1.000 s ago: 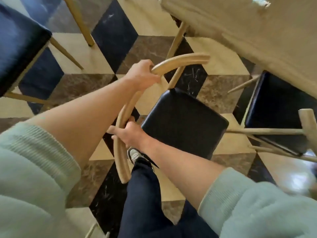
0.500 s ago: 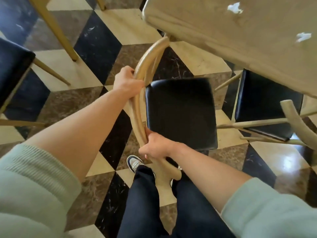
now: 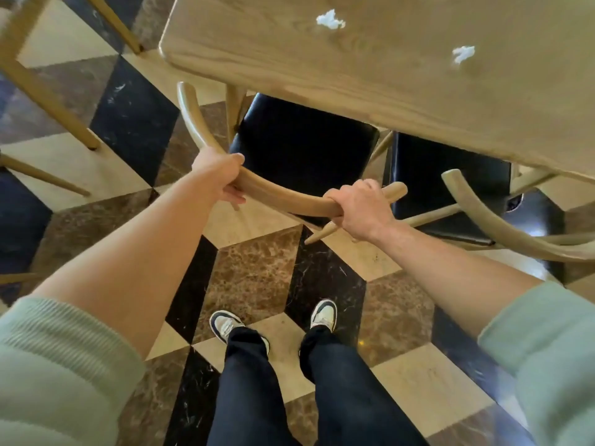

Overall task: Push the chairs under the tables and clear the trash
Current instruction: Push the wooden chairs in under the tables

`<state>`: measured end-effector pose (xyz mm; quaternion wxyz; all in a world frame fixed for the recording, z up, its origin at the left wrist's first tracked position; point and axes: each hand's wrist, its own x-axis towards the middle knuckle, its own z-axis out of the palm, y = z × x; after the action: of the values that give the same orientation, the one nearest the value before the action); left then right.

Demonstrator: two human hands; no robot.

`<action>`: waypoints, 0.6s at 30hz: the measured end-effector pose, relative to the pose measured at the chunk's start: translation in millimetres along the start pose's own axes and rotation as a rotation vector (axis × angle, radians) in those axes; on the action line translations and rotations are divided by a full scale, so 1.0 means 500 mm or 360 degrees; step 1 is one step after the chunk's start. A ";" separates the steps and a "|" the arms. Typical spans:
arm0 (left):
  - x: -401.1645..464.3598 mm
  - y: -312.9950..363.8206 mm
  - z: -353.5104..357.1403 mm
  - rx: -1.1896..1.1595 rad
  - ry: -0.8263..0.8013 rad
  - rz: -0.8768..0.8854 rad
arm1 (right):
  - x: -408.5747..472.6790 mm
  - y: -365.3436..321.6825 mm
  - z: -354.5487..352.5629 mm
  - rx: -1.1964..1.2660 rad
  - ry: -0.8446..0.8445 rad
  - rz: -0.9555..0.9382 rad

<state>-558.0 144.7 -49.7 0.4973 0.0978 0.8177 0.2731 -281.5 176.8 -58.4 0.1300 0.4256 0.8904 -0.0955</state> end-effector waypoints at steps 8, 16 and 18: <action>-0.015 0.018 0.068 -0.0288 -0.0142 -0.0179 | -0.004 0.088 0.004 -0.0047 -0.0008 0.0165; -0.047 0.031 0.119 -0.0275 -0.0373 -0.0184 | 0.011 0.150 -0.034 -0.0067 -0.0088 0.0360; -0.051 0.030 0.120 -0.0172 -0.0448 -0.0149 | 0.016 0.161 -0.035 -0.0081 -0.0154 0.0396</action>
<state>-495.2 167.0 -43.6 0.6235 0.0700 0.7277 0.2769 -225.7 237.4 -49.3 0.1944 0.5243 0.8255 -0.0764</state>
